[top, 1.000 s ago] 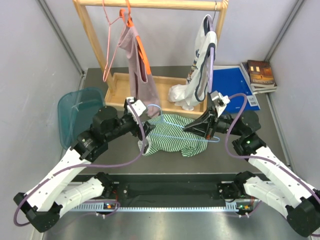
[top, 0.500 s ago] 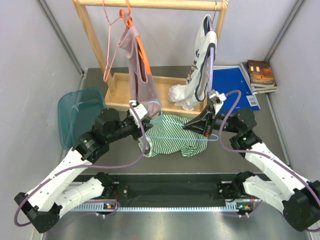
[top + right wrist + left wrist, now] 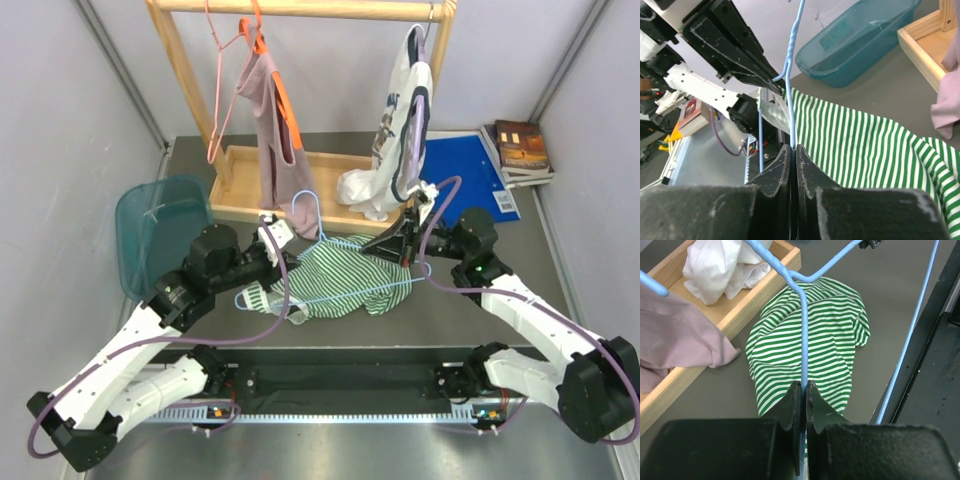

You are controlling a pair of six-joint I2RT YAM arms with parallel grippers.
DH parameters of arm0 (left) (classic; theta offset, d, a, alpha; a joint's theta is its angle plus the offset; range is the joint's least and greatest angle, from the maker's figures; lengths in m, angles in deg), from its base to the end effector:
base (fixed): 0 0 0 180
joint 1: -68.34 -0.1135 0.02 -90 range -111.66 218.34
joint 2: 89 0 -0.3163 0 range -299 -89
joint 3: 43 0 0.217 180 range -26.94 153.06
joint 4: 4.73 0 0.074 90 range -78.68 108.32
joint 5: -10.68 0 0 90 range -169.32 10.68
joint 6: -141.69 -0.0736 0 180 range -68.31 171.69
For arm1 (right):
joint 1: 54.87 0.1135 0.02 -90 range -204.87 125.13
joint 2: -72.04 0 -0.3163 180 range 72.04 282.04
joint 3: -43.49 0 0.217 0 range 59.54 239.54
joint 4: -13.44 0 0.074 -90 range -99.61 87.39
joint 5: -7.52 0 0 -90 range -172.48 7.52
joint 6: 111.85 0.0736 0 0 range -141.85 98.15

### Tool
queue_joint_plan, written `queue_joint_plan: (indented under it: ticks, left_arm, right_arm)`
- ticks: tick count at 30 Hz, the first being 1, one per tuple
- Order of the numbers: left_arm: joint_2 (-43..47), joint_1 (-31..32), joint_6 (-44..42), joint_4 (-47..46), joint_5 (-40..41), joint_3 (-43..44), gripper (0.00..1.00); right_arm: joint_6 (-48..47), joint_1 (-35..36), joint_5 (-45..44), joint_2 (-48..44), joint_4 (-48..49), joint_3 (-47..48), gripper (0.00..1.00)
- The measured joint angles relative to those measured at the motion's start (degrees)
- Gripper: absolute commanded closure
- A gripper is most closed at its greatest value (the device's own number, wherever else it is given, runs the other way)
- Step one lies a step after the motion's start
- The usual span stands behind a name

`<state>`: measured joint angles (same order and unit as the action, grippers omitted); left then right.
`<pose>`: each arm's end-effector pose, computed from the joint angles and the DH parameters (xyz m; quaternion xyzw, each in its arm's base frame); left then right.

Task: Place the tank top on the hanger

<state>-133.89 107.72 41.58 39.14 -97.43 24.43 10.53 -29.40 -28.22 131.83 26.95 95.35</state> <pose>0.0863 -0.1004 0.3675 0.4220 0.7034 -0.2665 0.5061 0.1478 0.1366 0.3683 -0.3011 0.6172 0.5870 0.4288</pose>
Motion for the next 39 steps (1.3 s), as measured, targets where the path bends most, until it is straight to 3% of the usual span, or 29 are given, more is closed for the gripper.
queue_joint_plan:
  ticks: [1, 3, 6, 10, 16, 22, 26, 29, 32, 35, 39]
  left_arm:
    - [0.1, 0.0, 0.2, 0.0, 0.3, -0.2, 1.00]
    - [0.3, 0.0, 0.7, 0.0, 0.8, -0.5, 1.00]
    - [0.4, 0.4, 1.7, -0.8, 1.3, -1.1, 1.00]
    - [0.2, 0.4, 2.3, -1.4, 3.1, -1.5, 1.00]
    - [-2.6, 0.7, 2.0, -2.5, 8.0, -1.5, 1.00]
    - [-6.1, 1.6, 0.7, -2.5, 13.4, -1.4, 1.00]
    - [-7.5, 1.7, 0.1, -2.5, 16.8, -1.4, 1.00]
    - [-7.9, 1.7, -0.3, -2.5, 18.9, -1.4, 1.00]
    - [-7.8, 1.7, -0.4, -2.9, 20.1, -1.4, 1.00]
    - [-7.6, 1.7, -0.3, -4.1, 21.4, -1.7, 1.00]
    - [-6.9, 1.8, 0.2, -5.0, 22.6, -2.4, 1.00]
  right_arm:
    - [-0.7, 0.0, -0.2, 0.3, -0.3, 0.1, 0.74]
    - [-2.1, 0.0, -1.1, 1.0, -1.2, 0.6, 0.66]
    - [-4.5, 0.1, -4.6, 1.4, -3.0, 1.8, 0.28]
    - [-8.3, 0.1, -8.5, 0.9, -7.2, 3.2, 0.09]
    - [-13.9, 0.1, -19.1, -3.0, -20.2, 6.8, 0.04]
    - [-16.9, -0.1, -36.8, -9.7, -32.1, 11.6, 0.05]
    - [-17.2, 1.5, -43.7, -16.2, -35.4, 11.5, 0.09]
    - [-16.0, 10.1, -49.4, -18.2, -35.0, 10.4, 0.09]
    - [-14.6, 25.1, -57.8, -17.3, -34.5, 7.9, 0.09]
    - [-12.3, 38.8, -65.8, -11.8, -33.4, 6.4, 0.10]
    - [-8.4, 49.0, -73.0, -0.6, -31.0, 6.2, 0.10]
